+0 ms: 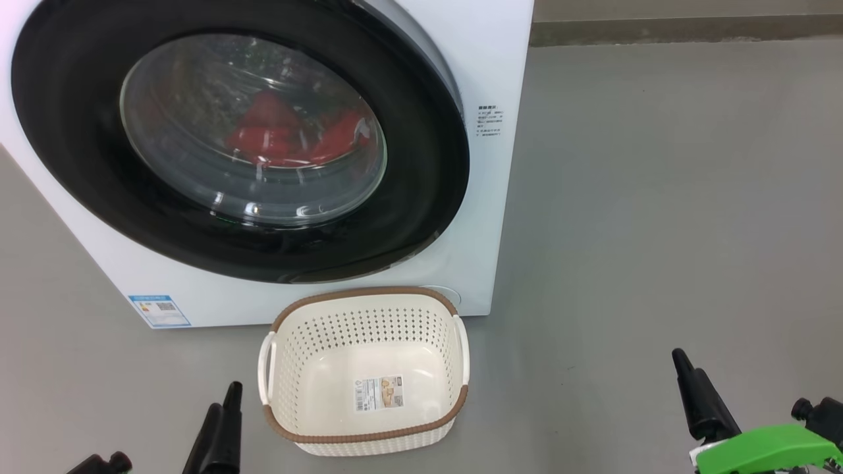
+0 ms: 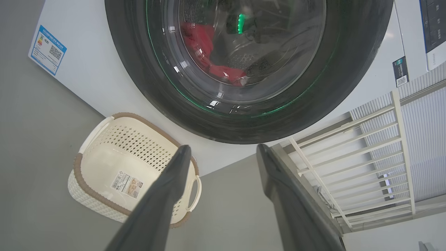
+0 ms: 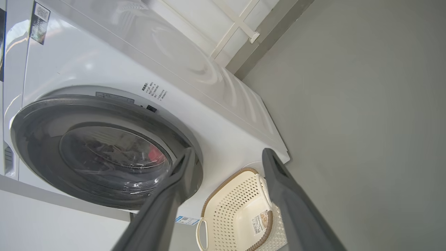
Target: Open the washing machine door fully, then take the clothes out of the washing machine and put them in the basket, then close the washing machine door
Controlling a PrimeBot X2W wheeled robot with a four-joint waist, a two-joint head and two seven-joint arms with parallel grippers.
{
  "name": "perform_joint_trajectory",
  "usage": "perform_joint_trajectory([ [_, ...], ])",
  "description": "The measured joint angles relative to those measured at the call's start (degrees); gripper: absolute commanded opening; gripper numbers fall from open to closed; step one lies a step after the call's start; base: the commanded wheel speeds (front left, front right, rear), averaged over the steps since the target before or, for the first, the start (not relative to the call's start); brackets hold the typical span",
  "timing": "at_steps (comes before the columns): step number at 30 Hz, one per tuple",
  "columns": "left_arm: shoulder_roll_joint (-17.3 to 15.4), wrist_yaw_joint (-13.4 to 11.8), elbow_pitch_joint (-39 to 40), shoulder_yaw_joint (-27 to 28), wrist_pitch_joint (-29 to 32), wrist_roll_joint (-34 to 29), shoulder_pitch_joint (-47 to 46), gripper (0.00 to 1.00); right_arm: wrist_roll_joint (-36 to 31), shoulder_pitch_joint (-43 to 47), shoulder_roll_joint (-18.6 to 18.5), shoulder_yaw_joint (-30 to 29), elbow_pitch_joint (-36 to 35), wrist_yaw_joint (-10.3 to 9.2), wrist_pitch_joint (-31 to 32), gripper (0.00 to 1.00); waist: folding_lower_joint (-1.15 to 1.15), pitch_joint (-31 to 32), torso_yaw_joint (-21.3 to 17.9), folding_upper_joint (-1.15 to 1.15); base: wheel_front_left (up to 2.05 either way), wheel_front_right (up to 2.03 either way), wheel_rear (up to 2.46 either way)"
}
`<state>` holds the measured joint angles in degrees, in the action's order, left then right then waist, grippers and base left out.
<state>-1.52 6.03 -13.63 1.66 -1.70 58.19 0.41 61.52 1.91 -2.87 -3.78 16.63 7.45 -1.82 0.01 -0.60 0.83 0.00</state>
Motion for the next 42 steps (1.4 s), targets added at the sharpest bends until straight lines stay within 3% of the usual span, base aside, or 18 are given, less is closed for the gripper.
perform_joint_trajectory([
  [42,-0.35,-1.03,3.81,-1.87,-6.58,-29.14,2.06,1.0,-25.5,2.74,-0.77,1.23,-1.85,0.0,-6.62,1.0,0.0,-0.52,0.39,0.0,0.0,0.0,0.0],
])
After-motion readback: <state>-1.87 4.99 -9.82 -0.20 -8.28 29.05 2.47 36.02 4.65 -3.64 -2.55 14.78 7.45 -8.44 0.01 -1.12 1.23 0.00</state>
